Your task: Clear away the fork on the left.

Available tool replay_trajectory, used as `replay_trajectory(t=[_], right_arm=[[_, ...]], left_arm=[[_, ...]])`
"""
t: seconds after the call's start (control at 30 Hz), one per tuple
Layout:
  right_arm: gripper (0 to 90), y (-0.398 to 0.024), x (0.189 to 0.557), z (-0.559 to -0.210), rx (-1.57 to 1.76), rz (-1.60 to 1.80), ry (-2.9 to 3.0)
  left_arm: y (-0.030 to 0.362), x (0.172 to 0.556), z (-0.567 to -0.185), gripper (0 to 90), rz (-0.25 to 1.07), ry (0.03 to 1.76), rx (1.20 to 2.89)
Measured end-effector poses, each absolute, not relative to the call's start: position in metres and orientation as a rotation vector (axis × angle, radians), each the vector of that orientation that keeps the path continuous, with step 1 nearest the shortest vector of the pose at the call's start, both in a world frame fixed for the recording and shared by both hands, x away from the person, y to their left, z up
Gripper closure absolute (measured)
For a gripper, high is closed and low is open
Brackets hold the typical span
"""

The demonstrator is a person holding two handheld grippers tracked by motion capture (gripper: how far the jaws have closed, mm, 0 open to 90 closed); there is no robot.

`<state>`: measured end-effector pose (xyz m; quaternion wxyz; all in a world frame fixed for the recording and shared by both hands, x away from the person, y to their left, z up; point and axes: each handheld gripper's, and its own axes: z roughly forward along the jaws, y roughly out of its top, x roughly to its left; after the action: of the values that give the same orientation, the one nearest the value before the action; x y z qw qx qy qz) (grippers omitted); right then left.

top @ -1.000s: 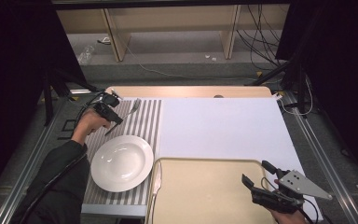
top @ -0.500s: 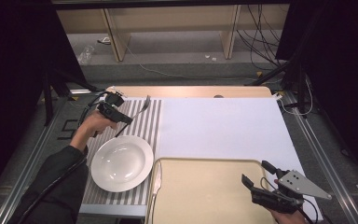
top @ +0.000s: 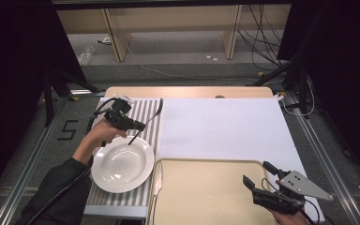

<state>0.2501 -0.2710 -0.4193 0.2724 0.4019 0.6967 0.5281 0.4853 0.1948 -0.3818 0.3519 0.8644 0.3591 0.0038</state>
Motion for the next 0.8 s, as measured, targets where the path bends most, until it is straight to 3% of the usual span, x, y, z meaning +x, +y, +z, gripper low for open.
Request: replay_trajectory(t=[0.8], right_arm=[[18.8,-0.270,0.250,-0.419,1.082,1.417,1.878]], left_arm=[[0.137,0.408,-0.388,82.9,-0.066,0.672,2.296]])
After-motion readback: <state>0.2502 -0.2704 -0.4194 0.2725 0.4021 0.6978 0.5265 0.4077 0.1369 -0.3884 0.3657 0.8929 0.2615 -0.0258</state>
